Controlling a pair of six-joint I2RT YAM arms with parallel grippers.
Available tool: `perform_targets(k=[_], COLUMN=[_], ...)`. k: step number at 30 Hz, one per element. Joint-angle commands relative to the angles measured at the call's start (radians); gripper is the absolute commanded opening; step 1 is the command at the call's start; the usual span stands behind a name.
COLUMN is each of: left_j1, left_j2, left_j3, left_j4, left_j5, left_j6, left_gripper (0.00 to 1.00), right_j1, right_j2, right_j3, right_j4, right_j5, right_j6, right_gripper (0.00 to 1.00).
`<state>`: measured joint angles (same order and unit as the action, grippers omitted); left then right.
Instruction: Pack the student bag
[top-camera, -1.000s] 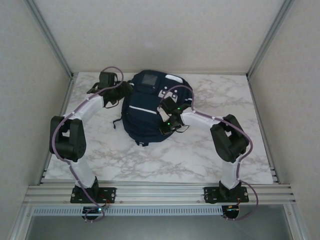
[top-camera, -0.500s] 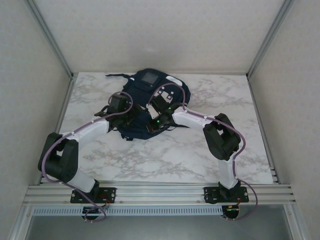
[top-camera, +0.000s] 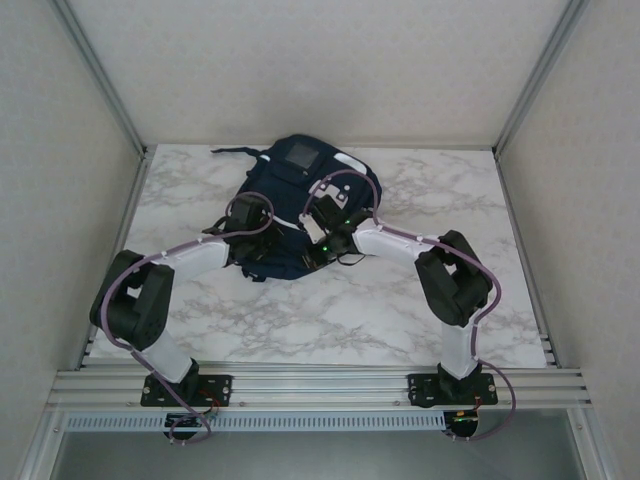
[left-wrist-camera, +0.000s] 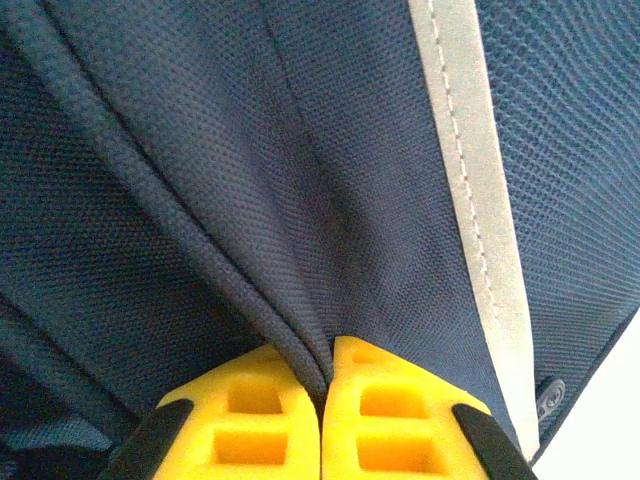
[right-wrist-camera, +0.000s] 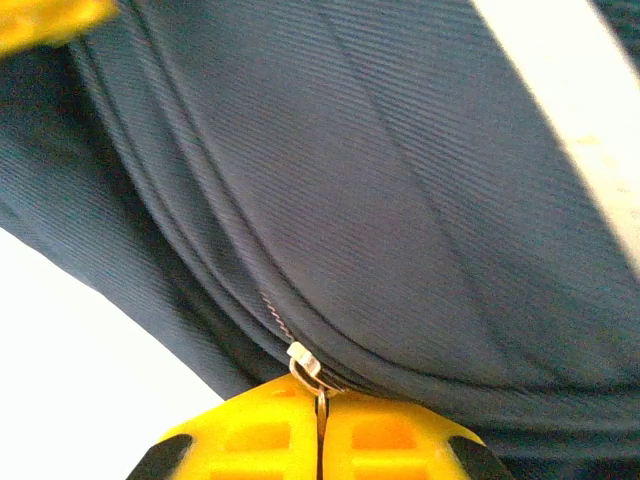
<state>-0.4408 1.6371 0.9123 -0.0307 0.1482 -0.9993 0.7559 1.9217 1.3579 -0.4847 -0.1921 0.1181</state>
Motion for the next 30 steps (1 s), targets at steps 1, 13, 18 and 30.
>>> perform_targets(k=[1,13,18,30], left_j1=[0.002,-0.041,-0.071,-0.103], left_j2=[-0.041,-0.100,-0.101,-0.195], left_j3=[-0.029,-0.051,-0.043,0.075], left_j4=[-0.014,-0.054,-0.075,-0.251], left_j5=[-0.020,0.005,0.013,-0.183], left_j6=[0.060,0.078,0.088,0.218], left_gripper=[0.00,0.00,0.00,0.78], right_j1=[-0.063,-0.194,-0.196,-0.221], right_j2=[-0.045,0.050,0.080,-0.231], right_j3=[0.002,0.235,0.281,-0.075], right_j4=[-0.273,-0.216,-0.208,-0.011], right_j5=[0.110,0.395,0.387,0.469], right_j6=[-0.095,-0.008,0.004,0.039], right_gripper=[0.00,0.00,0.00,0.67])
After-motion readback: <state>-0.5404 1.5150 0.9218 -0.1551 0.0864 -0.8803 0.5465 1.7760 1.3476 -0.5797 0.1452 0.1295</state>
